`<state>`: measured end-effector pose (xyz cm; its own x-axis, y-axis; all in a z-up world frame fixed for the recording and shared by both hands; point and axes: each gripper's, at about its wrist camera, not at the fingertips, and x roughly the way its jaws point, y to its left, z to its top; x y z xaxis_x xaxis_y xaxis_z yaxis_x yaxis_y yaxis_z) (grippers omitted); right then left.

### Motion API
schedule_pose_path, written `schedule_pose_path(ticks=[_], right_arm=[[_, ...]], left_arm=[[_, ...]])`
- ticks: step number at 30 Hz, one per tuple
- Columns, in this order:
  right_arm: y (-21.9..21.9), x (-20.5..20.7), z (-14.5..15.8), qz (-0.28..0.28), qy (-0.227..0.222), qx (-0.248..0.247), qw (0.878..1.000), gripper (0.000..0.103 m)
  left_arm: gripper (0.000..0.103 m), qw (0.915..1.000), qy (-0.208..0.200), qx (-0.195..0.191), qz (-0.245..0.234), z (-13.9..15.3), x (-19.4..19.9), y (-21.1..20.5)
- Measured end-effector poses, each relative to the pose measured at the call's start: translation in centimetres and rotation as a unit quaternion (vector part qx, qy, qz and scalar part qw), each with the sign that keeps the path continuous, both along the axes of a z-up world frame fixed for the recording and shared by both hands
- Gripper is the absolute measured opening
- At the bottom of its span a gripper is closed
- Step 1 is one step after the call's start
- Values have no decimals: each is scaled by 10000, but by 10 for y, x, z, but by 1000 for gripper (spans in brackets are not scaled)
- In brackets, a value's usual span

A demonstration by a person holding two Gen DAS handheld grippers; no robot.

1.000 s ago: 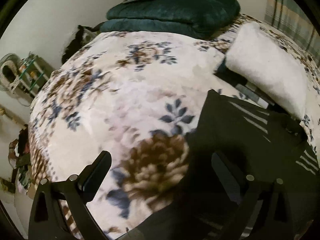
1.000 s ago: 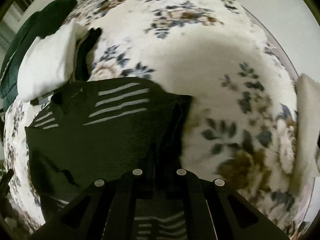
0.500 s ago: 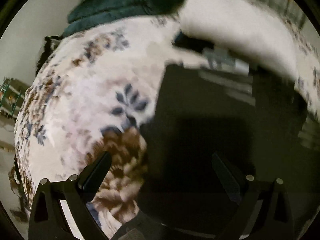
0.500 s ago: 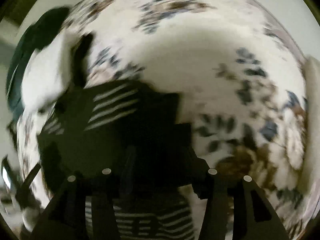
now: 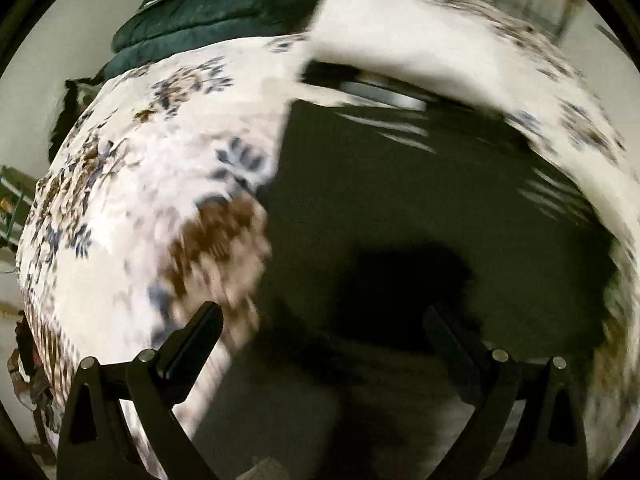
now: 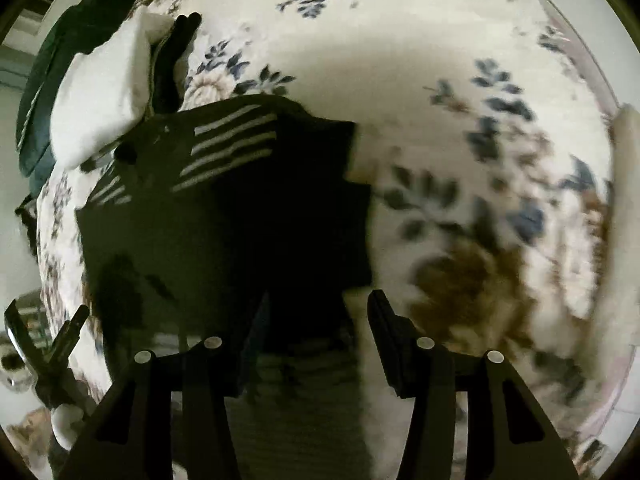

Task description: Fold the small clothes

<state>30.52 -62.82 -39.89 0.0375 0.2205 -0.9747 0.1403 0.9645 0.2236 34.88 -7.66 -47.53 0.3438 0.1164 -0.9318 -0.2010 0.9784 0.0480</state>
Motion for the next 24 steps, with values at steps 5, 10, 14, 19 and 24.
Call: schedule_pose_path(ticks=[5, 10, 14, 19, 24], right_arm=[[-45, -28, 1, 274, 336, 61, 9990, 55], [-89, -32, -27, 417, 552, 121, 9975, 55], [-108, -20, -47, 459, 607, 241, 9968, 55], [-105, 8, -59, 733, 511, 604, 9942, 55], [-83, 69, -67, 739, 279, 1229, 9893, 55]], left_arm=[[102, 9961, 612, -253, -579, 5, -84, -118], [102, 9796, 1612, -705, -970, -41, -173, -242], [89, 9663, 2146, -587, -1292, -91, -213, -304], [4, 9775, 1761, -369, -1101, -102, -216, -312], [4, 9887, 1191, -663, -628, -59, -216, -278]])
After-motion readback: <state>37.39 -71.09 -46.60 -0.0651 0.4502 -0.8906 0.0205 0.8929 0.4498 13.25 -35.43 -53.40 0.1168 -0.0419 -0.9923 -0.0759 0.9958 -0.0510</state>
